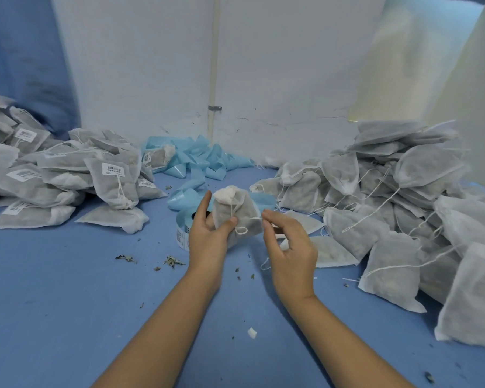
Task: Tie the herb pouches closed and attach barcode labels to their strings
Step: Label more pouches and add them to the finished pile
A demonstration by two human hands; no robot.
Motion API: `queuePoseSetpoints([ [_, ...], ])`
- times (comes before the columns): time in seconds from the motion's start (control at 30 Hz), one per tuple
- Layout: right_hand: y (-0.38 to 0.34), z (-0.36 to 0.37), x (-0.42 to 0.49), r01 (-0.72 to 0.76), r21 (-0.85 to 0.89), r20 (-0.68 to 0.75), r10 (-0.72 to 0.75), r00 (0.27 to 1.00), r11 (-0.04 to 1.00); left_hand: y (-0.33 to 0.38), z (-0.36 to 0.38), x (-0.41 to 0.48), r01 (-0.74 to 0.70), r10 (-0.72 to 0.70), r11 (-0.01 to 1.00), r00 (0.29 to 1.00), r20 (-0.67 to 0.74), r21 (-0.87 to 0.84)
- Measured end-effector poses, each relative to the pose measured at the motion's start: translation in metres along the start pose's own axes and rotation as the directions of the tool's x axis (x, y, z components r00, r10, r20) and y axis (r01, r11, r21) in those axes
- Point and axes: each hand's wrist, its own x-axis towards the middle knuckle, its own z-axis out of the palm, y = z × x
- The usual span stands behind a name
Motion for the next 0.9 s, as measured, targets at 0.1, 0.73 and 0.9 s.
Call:
queuePoseSetpoints([
  [0.1,0.001,0.002,-0.002,0.148,-0.041,0.048,-0.146,0.988,0.988,-0.002,0.002,0.002,0.040,-0.041,0.997,0.999,-0.012,-0.073],
  [0.73,0.007,0.004,-0.003,0.412,-0.292,0.202,-0.365,0.909,0.863,0.011,0.013,-0.005,-0.010,-0.008,0.995,0.984,-0.176,-0.101],
  [0.9,0.009,0.004,-0.002,0.450,-0.350,0.232,-0.389,0.891,0.821,0.012,0.013,-0.005,-0.002,-0.019,0.994,0.981,-0.191,-0.105],
])
